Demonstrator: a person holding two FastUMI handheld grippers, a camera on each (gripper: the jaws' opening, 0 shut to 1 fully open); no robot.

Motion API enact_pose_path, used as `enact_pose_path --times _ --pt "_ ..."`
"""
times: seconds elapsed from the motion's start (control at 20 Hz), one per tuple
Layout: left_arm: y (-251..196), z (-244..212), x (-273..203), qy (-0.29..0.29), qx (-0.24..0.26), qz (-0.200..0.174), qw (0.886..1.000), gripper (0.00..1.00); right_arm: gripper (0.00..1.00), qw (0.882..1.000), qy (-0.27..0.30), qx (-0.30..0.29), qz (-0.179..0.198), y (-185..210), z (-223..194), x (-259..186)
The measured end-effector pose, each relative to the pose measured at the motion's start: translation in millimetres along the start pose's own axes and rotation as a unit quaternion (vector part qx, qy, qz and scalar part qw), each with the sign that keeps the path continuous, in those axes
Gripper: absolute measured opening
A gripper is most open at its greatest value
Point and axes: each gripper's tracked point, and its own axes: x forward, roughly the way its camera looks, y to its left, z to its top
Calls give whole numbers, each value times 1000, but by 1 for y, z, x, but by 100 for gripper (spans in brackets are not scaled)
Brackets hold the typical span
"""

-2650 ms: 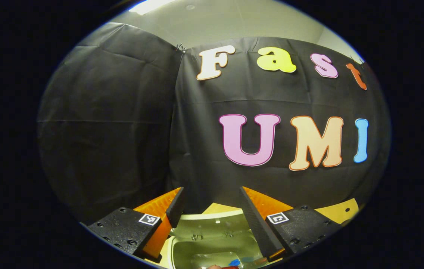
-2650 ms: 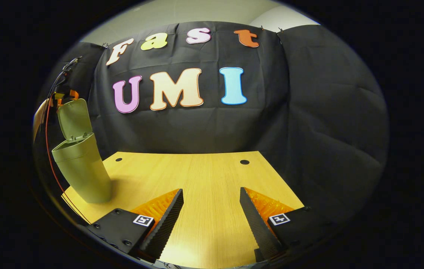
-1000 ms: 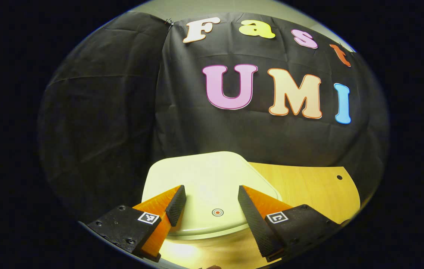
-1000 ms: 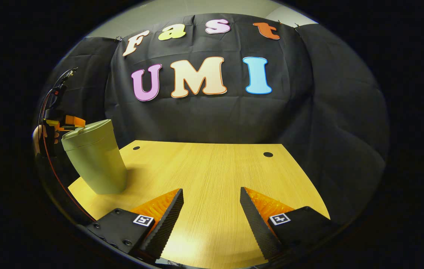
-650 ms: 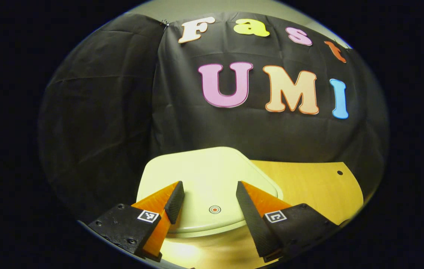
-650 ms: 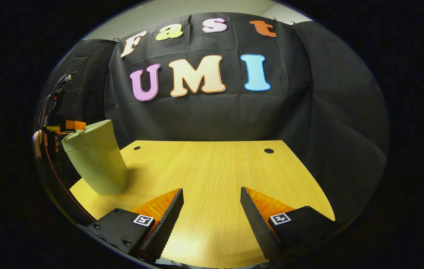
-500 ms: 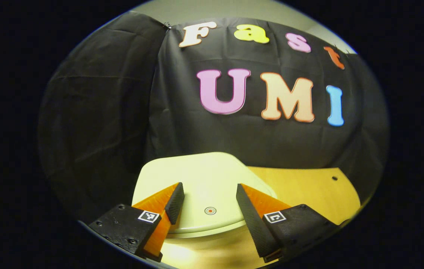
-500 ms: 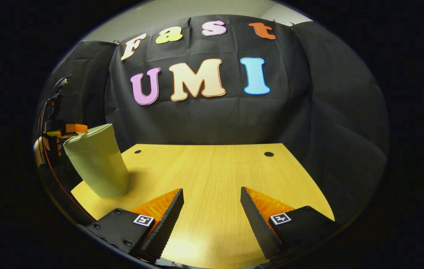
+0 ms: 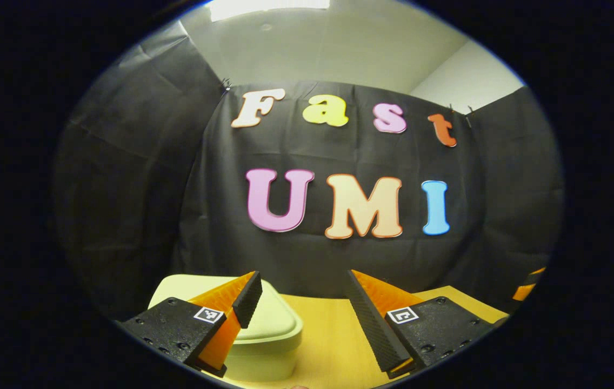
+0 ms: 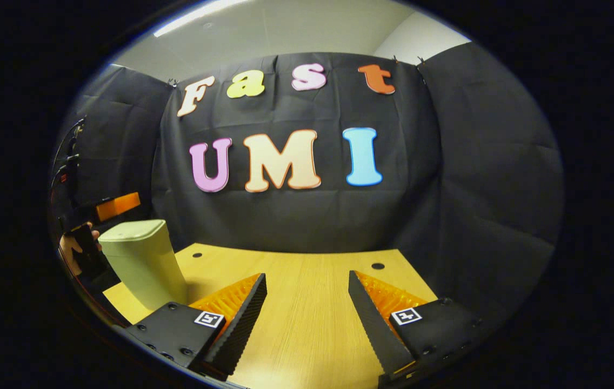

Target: Press the lid of the desktop garbage bin to open it, pick up the crumpled paper on the desktop and throw it into the bin, then pick up the pop can on the desktop and drop it into the bin, and finally close the garbage bin lid.

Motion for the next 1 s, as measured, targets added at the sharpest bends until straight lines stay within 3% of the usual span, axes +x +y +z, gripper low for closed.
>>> enact_pose_path --times 0.4,0.65,1.0 --pt "-116 43 -19 -48 -26 -125 991 94 96 997 -73 8 -8 -3 52 -24" --pt "-125 56 -25 -70 -22 -135 988 92 96 996 -88 16 -9 -5 61 -32" --pt "-130 35 -29 -43 0 -138 989 94 95 993 -121 7 -7 1 79 -40"
